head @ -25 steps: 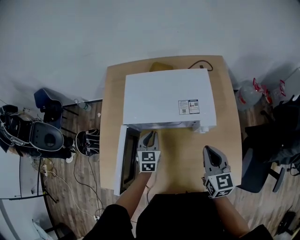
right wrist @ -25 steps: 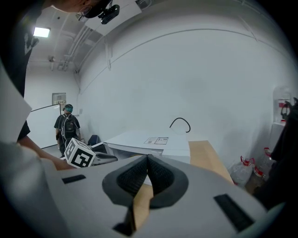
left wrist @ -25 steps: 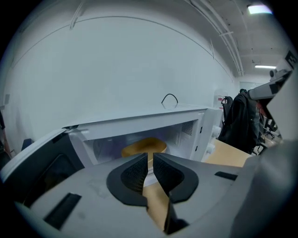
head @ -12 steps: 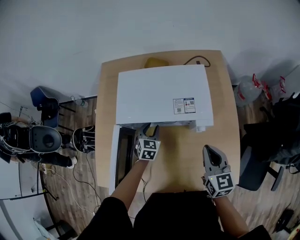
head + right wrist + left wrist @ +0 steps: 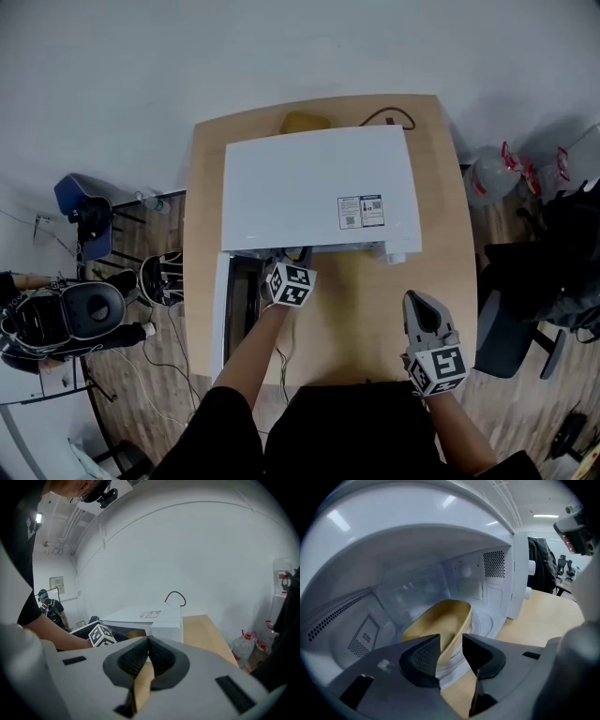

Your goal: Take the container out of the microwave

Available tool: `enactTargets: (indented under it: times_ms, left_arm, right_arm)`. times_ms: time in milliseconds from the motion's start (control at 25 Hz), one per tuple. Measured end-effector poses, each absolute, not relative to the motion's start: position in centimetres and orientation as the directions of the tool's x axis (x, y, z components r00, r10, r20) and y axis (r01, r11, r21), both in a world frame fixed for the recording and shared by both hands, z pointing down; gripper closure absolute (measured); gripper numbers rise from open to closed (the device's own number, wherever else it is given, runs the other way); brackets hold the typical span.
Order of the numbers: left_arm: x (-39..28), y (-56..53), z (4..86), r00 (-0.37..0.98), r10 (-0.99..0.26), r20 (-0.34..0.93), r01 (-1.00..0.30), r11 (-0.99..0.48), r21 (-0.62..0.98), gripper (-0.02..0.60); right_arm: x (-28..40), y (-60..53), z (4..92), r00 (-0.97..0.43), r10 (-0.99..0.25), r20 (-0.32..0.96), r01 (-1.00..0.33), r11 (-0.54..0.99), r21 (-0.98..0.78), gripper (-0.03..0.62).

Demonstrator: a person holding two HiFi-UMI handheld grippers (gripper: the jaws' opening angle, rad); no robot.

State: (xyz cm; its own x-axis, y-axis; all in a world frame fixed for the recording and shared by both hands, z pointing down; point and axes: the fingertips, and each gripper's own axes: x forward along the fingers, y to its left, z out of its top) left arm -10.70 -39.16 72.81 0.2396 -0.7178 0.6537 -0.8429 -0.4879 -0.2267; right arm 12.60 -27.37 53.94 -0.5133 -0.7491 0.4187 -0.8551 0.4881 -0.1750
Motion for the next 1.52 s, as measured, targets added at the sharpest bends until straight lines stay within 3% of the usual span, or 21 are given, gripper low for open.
enactTargets:
  times_ms: [640, 880, 1520]
  left_arm:
    - [-10.3, -40.9, 74.2, 0.261, -0.674, 0.691, -0.798, -0.554, -0.239, 0.457]
    - [-10.5, -41.1, 74.2, 0.256, -0.665, 0.701, -0.779, -0.572, -0.258, 0.520]
    - [-10.0, -37.1, 71.4, 0.285, -0.669, 0.687, -0.761, -0.594, -0.262, 0.548]
  right_arm:
    - [13.5, -28.1, 54.6, -0.483, -0.759, 0.437, -0.874, 0.448, -0.187, 0.534]
    - [13.8, -27.7, 54.4, -0.469, -0.771, 0.430, -0.882, 0.427, -0.197, 0.534]
    - [12.5, -23.9, 52.7, -0.468, -0.788, 0.401, -0.884, 0.427, -0.193, 0.534]
